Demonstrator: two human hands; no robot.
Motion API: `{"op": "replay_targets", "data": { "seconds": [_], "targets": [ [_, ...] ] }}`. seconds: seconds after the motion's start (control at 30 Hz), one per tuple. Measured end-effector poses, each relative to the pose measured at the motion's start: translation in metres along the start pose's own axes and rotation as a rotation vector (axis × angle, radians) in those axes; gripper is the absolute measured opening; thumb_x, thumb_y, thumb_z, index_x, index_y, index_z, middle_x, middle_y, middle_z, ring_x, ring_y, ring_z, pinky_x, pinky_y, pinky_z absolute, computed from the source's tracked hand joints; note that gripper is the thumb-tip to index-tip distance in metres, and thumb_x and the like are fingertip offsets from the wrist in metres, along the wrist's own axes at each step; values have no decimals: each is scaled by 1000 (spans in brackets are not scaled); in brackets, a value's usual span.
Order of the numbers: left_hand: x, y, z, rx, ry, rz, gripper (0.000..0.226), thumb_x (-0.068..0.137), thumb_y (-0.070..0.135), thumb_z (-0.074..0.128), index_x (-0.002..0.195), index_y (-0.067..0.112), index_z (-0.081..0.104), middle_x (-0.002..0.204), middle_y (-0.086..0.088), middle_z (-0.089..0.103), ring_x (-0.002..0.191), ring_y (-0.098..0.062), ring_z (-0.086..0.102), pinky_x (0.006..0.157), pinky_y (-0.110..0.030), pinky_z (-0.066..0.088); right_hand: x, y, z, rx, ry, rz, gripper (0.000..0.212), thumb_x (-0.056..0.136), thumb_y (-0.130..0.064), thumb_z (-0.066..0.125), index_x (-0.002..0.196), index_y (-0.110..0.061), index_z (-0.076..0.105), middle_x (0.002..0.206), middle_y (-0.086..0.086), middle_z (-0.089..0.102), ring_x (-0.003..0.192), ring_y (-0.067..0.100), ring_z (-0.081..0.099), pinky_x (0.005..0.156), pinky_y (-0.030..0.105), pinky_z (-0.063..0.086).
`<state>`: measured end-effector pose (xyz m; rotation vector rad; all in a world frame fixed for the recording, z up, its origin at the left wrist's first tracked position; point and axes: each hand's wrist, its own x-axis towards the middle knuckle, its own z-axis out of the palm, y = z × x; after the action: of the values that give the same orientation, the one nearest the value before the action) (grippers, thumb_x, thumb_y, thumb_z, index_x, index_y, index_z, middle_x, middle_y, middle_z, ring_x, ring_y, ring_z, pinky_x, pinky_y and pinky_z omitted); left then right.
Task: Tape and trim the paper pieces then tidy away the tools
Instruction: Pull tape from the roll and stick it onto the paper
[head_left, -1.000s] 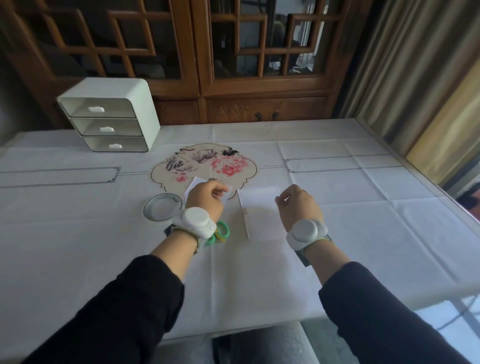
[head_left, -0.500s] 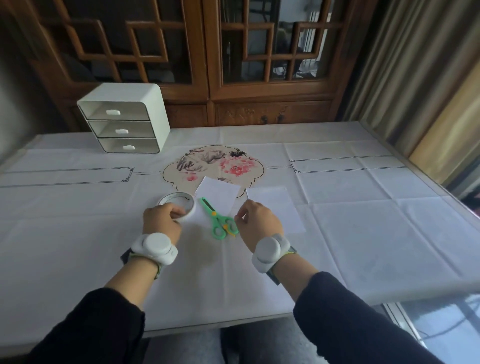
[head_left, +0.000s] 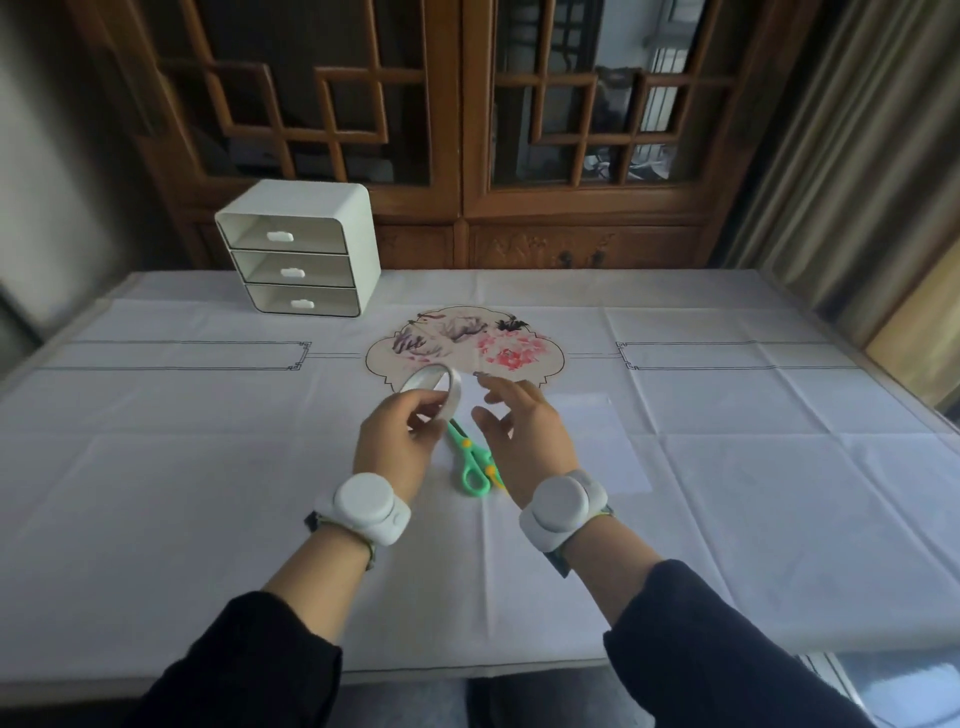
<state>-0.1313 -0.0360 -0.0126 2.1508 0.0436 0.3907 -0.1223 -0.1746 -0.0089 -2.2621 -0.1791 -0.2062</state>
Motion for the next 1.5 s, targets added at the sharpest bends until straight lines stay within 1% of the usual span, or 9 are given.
{"op": "replay_targets", "data": {
  "seconds": [0.23,0.47,0.73,0.87,0.97,1.07,1.3,1.37,1.5],
  "targets": [
    [-8,20,12,-167,-65,-62,21,84,8,64,104,13,68,85,4,67,75,2,58,63,2,38,-4,-3,-5,38,69,-36,28,89,-21,62,116,-28,65,101,-12,57,79,15,59,77,28,49],
    [-12,23,20,-94,-129,-89,45,75,-4,56,109,24,67,81,10,63,74,-9,56,61,1,38,-3,7,-10,53,124,14,10,84,-16,67,90,-16,74,83,-8,57,72,14,56,70,22,46],
    [-9,22,20,-78,-157,-89,44,77,0,60,111,28,66,86,5,67,82,-14,59,78,-19,46,-2,14,-14,25,110,-62,4,80,-16,72,79,-18,68,78,-16,49,70,14,54,65,23,44],
    [-10,22,23,-89,-180,-88,28,80,11,64,105,23,68,88,1,71,88,-17,64,83,-24,48,4,14,-20,-41,88,-97,3,84,-15,66,82,-16,65,86,-11,51,75,15,55,66,26,43],
    [-7,20,24,-123,-164,-98,13,79,13,67,90,21,67,78,5,67,78,-15,62,81,-30,53,9,15,-26,-67,90,-84,4,87,-19,62,84,-17,63,87,-11,51,80,16,57,65,28,43],
    [-4,18,24,-105,-136,-78,9,78,18,70,79,22,61,70,11,62,68,-8,58,69,-14,48,11,18,-31,-44,110,-84,5,87,-18,63,83,-19,60,88,-10,56,78,16,56,68,30,45],
    [-2,19,30,-51,-77,-20,10,81,19,68,88,13,65,82,6,63,79,-12,57,65,-8,39,14,34,-51,77,211,33,5,86,-9,62,84,-14,60,78,-3,61,74,15,55,61,4,39],
    [-3,21,35,-34,-82,14,10,82,17,66,91,12,66,85,6,63,82,-10,56,63,-2,36,14,42,-60,95,240,77,4,87,-11,63,85,-14,61,80,0,62,76,17,56,66,13,42],
    [-7,28,50,-10,-84,58,9,83,13,63,92,12,67,93,2,68,86,-12,58,69,-12,36,8,65,-81,95,284,207,5,88,-15,62,90,-12,64,82,1,62,77,17,56,69,19,39]
  ]
}}
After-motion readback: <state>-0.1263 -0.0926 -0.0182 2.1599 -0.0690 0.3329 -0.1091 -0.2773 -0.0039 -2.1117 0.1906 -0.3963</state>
